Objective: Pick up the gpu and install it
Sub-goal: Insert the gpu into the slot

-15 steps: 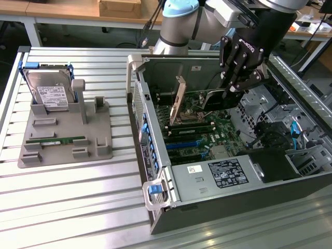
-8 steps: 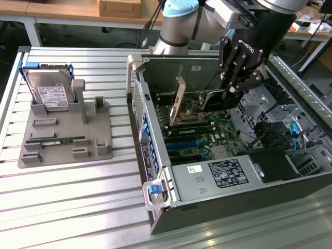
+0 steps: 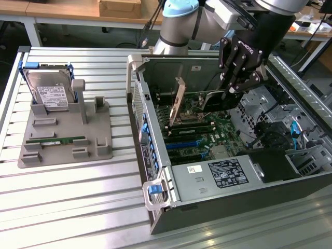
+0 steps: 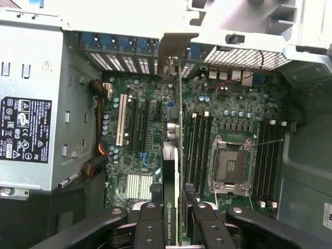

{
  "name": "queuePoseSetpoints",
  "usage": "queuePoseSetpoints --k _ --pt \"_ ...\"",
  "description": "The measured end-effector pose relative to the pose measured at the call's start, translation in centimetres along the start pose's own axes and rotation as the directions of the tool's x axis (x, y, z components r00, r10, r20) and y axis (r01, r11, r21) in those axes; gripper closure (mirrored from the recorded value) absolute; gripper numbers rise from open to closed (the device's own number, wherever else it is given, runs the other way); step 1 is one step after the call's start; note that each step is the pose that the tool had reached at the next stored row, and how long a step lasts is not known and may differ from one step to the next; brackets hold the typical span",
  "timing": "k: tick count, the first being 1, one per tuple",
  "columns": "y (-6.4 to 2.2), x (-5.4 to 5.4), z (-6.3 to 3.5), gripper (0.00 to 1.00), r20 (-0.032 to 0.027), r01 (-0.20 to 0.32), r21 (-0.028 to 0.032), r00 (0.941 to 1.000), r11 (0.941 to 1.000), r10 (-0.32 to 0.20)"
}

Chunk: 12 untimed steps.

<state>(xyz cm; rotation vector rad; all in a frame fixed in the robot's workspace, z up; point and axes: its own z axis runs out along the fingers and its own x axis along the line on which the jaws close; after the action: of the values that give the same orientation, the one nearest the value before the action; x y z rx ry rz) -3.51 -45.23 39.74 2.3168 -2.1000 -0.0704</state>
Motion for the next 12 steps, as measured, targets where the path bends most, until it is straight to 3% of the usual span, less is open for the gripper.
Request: queuePoseSetpoints --k 12 --pt "-0.02 0.02 0.30 0.74 -0.0003 0.000 0.0000 1.0000 1.0000 0.000"
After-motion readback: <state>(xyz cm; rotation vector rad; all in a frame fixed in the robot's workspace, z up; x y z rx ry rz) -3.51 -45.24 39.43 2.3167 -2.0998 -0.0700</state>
